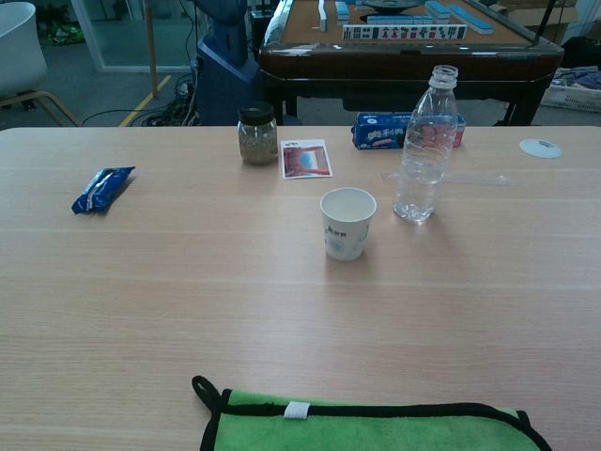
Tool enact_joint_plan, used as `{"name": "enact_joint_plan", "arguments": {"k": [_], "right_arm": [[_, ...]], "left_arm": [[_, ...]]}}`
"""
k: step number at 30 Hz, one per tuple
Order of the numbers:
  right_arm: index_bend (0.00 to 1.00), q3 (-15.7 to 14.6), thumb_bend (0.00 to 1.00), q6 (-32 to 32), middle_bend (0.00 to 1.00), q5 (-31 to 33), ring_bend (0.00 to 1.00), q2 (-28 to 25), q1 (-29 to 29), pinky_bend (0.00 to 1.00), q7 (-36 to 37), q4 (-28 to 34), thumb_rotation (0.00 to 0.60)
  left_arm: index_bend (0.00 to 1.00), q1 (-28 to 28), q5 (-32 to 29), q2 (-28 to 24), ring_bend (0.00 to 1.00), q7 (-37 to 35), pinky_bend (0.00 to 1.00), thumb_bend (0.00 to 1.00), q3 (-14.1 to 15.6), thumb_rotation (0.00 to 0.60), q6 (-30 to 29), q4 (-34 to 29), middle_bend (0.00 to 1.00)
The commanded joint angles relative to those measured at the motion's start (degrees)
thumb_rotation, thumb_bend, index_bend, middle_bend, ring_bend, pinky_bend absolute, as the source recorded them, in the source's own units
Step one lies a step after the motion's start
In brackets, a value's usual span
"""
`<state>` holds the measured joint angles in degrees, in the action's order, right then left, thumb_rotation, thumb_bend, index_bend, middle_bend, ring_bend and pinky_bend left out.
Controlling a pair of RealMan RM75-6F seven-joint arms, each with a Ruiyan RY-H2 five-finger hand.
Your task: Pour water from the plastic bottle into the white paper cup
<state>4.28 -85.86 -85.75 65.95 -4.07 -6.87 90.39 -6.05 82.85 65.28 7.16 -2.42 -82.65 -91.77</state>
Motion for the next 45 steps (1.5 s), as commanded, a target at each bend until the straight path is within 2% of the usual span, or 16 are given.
{"name": "enact_joint_plan", "arguments": {"k": [1, 8, 14, 26, 33, 45], "right_arm": [[0.36, -0.2, 0.19, 0.3, 0.39, -0.2, 0.31, 0.1, -0.2, 0.34, 0.2, 0.1, 0.6], [0.36, -0.1, 0.19, 2.1, 0.39, 0.1, 0.31, 0.2, -1.1, 0.34, 4.2, -0.1, 0.6], [0.36, 1.8, 0.15, 2.5, 0.33, 0.1, 0.29, 2.9, -2.9, 0.34, 8.7, -3.0, 0.6], [0.36, 6.4, 0.09, 11.1, 0.27, 3.6, 0.23, 5.1, -10.5, 0.34, 17.1, -4.5, 0.6], [0.36, 9.1, 0.08, 15.1, 0.26, 6.3, 0.22, 8.0, -15.1, 0.34, 16.6, -6.3, 0.6], [0.36, 11.3, 0.05, 20.7, 0.21, 9.6, 0.2, 14.8, -21.6, 0.34, 17.6, -15.1, 0.6]], "left_arm": [[0.42, 0.0, 0.1, -0.1, 0.48, 0.0, 0.68, 0.18, 0.0, 0.6, 0.0, -0.2, 0.49], [0.42, -0.4, 0.1, -0.1, 0.48, -0.2, 0.68, 0.19, 0.1, 0.6, 0.7, 0.1, 0.49], [0.42, -0.4, -0.4, -0.3, 0.48, -0.7, 0.68, 0.19, 0.0, 0.6, 1.0, -0.5, 0.49], [0.42, -0.6, -1.7, -0.6, 0.48, -0.2, 0.68, 0.18, 0.2, 0.6, 2.5, -0.6, 0.49], [0.42, -0.2, -2.5, -1.4, 0.48, -0.6, 0.68, 0.18, 0.0, 0.6, 2.1, -1.3, 0.49], [0.43, 0.2, -2.6, -2.5, 0.48, -1.1, 0.68, 0.18, -0.1, 0.6, 1.6, -2.4, 0.49]]}}
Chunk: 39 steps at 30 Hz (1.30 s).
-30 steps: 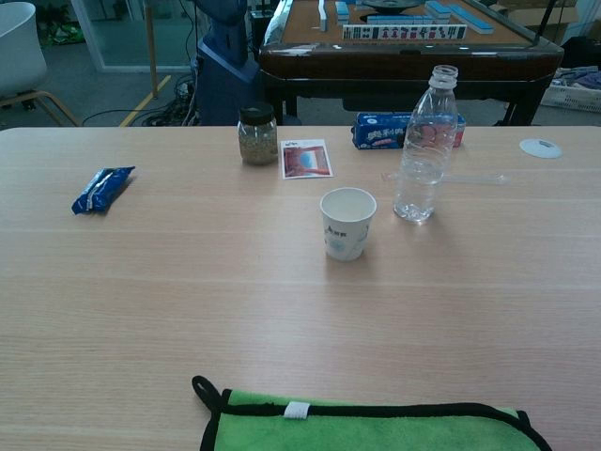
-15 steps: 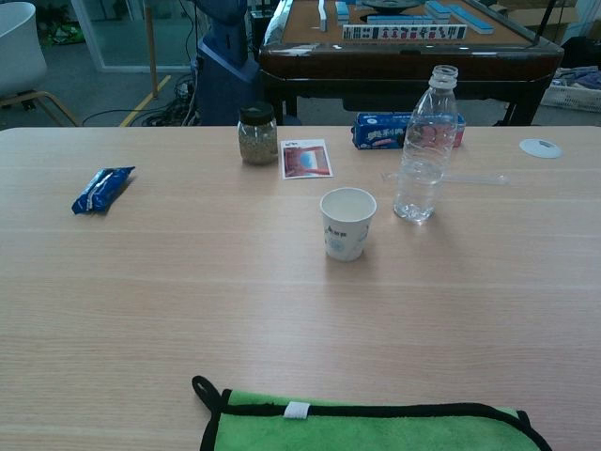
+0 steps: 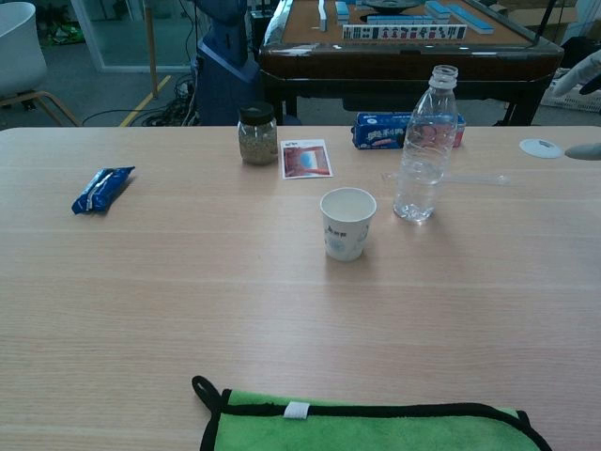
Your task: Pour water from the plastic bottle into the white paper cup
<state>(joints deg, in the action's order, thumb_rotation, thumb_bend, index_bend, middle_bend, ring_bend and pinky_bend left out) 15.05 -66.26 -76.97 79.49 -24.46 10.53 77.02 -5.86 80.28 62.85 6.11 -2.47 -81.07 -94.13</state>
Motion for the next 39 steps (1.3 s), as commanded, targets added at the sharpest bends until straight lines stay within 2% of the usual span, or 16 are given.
{"name": "enact_joint_plan", "arguments": {"k": [1, 8, 16, 30, 39], "right_arm": [[0.35, 0.7, 0.05, 1.7, 0.2, 1.2, 0.2, 1.8, -1.8, 0.34, 0.3, -2.5, 0.6], [0.31, 1.5, 0.03, 4.8, 0.18, 3.3, 0.18, 4.1, -4.5, 0.34, 1.0, -6.7, 0.6], [0.27, 0.6, 0.0, 10.9, 0.15, 3.5, 0.15, 5.4, -7.8, 0.31, 4.4, -10.3, 0.6], [0.27, 0.4, 0.0, 16.5, 0.15, 3.6, 0.15, 11.3, -13.4, 0.31, 8.3, -19.3, 0.6], [0.27, -0.3, 0.0, 17.3, 0.15, 1.4, 0.15, 15.9, -16.2, 0.31, 13.9, -24.9, 0.6]], "left_arm": [[0.43, 0.0, 0.0, -0.1, 0.48, -0.1, 0.68, 0.18, 0.0, 0.6, 0.0, -0.1, 0.49], [0.43, 0.2, 0.0, -0.5, 0.48, -0.5, 0.68, 0.18, 0.0, 0.6, -0.2, -0.5, 0.49], [0.43, 0.4, -0.1, -0.8, 0.48, -0.9, 0.68, 0.18, 0.1, 0.6, -0.1, -0.5, 0.49], [0.43, 0.8, -0.8, -1.5, 0.48, -2.1, 0.68, 0.18, -0.2, 0.6, -0.4, -0.6, 0.49], [0.43, 1.0, -0.9, -1.1, 0.48, 2.9, 0.68, 0.18, -0.3, 0.6, -1.6, 0.4, 0.49]]}}
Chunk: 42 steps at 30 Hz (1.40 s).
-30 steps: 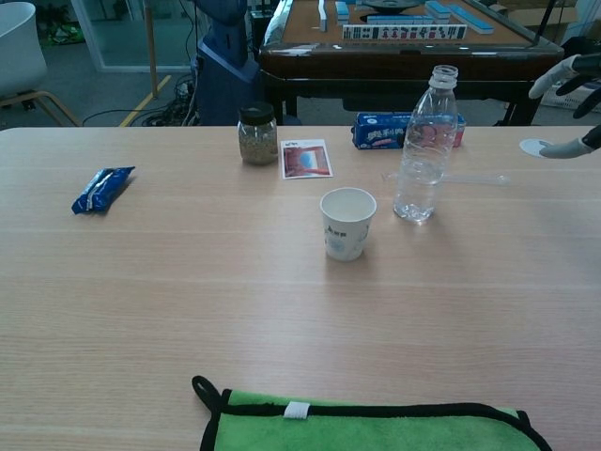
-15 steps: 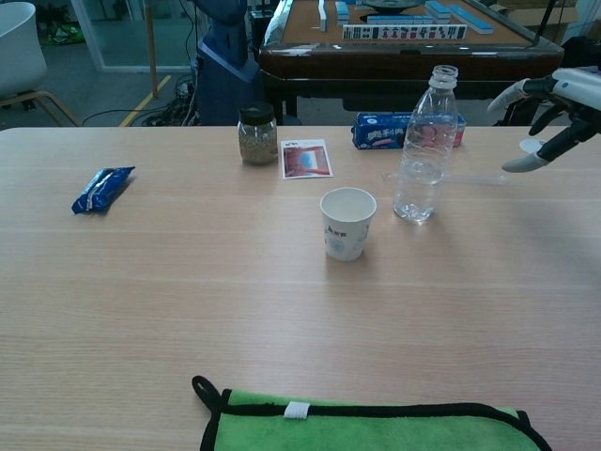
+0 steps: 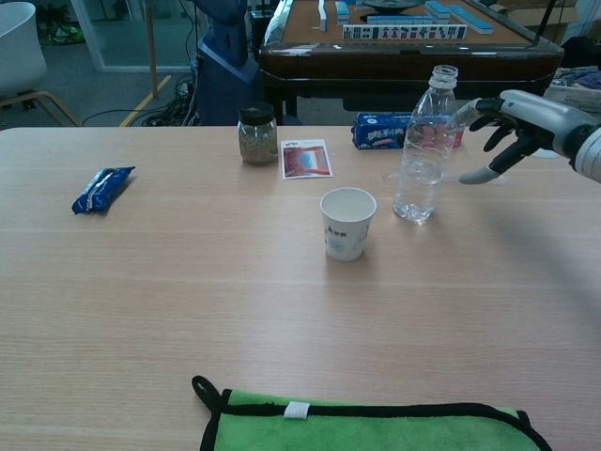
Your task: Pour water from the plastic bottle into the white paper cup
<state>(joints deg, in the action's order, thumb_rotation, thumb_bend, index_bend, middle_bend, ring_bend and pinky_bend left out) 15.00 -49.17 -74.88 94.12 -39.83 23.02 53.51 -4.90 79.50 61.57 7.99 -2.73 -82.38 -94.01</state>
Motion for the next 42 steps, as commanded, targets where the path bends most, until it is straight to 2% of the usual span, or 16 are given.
{"name": "enact_joint_plan", "arguments": {"k": [1, 12, 30, 42], "right_arm": [[0.27, -0.3, 0.0, 0.4, 0.15, -0.8, 0.15, 1.6, -1.1, 0.31, 1.9, -1.9, 0.6], [0.27, -0.8, 0.0, 1.5, 0.15, -1.5, 0.15, 3.8, -2.8, 0.31, 4.8, -5.4, 0.6], [0.27, -2.1, 0.0, 4.9, 0.17, -2.9, 0.15, 10.3, -6.6, 0.31, 12.6, -16.6, 0.6], [0.27, -3.4, 0.0, 5.1, 0.19, -4.8, 0.15, 12.7, -8.3, 0.31, 16.3, -20.1, 0.6]], "left_arm": [[0.43, 0.1, -0.2, 0.2, 0.48, 1.2, 0.68, 0.18, 0.0, 0.6, -0.3, 0.3, 0.49], [0.43, 0.2, -0.4, 0.2, 0.48, 1.0, 0.68, 0.18, 0.0, 0.6, 0.0, 0.1, 0.49], [0.44, 0.3, -0.7, -0.4, 0.48, -1.0, 0.68, 0.18, 0.0, 0.6, 0.5, 0.0, 0.49], [0.45, 0.5, -0.8, -0.6, 0.48, -1.3, 0.68, 0.18, 0.0, 0.6, 0.6, 0.1, 0.49]]}}
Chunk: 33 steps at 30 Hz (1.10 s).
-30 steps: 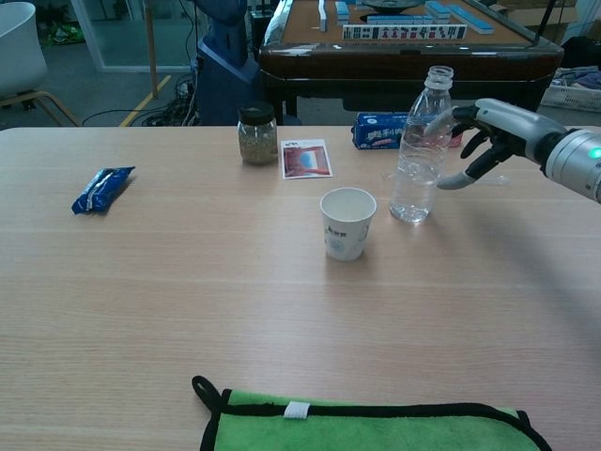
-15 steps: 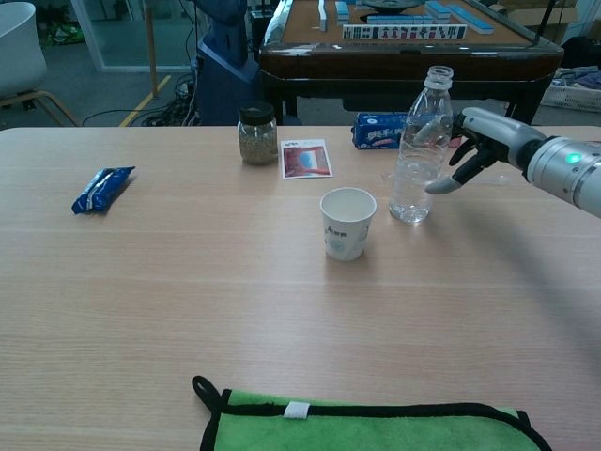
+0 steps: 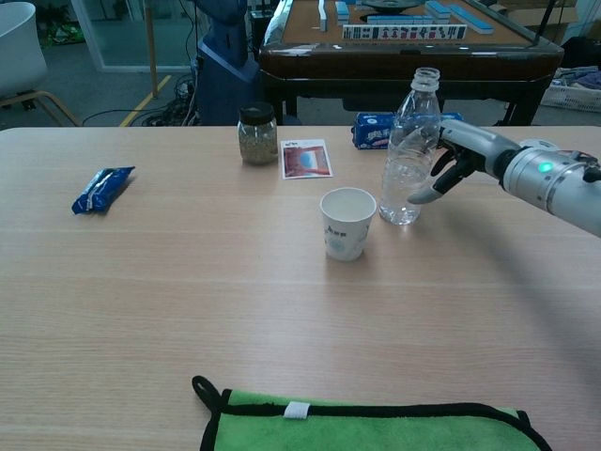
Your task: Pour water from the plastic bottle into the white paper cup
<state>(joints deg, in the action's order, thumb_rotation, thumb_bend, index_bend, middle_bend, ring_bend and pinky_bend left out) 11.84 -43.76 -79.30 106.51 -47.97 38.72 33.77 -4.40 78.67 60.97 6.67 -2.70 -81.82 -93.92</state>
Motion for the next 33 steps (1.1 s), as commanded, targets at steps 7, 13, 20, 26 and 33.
{"name": "enact_joint_plan", "arguments": {"k": [7, 13, 20, 26, 33], "right_arm": [[0.27, -1.0, 0.0, -1.4, 0.23, -1.5, 0.15, 0.4, -0.3, 0.31, 4.1, -0.4, 0.6], [0.27, -1.6, 0.01, -1.0, 0.27, -1.9, 0.17, 0.1, -0.5, 0.31, 5.7, -0.2, 0.6], [0.27, -1.9, 0.02, -0.3, 0.29, -2.0, 0.19, -0.3, -0.6, 0.31, 7.4, 0.7, 0.6], [0.27, -2.5, 0.02, 0.0, 0.29, -2.7, 0.19, -1.1, -0.8, 0.31, 10.2, 1.8, 0.6], [0.27, -3.0, 0.05, 0.5, 0.3, -3.2, 0.2, -1.7, -1.1, 0.31, 14.0, 2.9, 0.6]], "left_arm": [[0.45, 0.1, -0.1, -0.1, 0.48, 0.2, 0.68, 0.18, 0.1, 0.6, 0.0, -0.1, 0.49], [0.45, 0.2, -0.4, -0.2, 0.48, 0.5, 0.68, 0.18, 0.2, 0.6, 0.3, -0.2, 0.49], [0.45, 0.1, -0.5, -0.2, 0.48, 0.8, 0.68, 0.18, 0.2, 0.6, 0.5, -0.3, 0.49], [0.45, 0.2, -0.6, -0.3, 0.48, 0.7, 0.68, 0.18, 0.2, 0.6, 0.6, -0.5, 0.49], [0.45, 0.2, -0.9, -0.4, 0.48, 0.9, 0.68, 0.18, 0.2, 0.6, 0.9, -0.6, 0.49]]}}
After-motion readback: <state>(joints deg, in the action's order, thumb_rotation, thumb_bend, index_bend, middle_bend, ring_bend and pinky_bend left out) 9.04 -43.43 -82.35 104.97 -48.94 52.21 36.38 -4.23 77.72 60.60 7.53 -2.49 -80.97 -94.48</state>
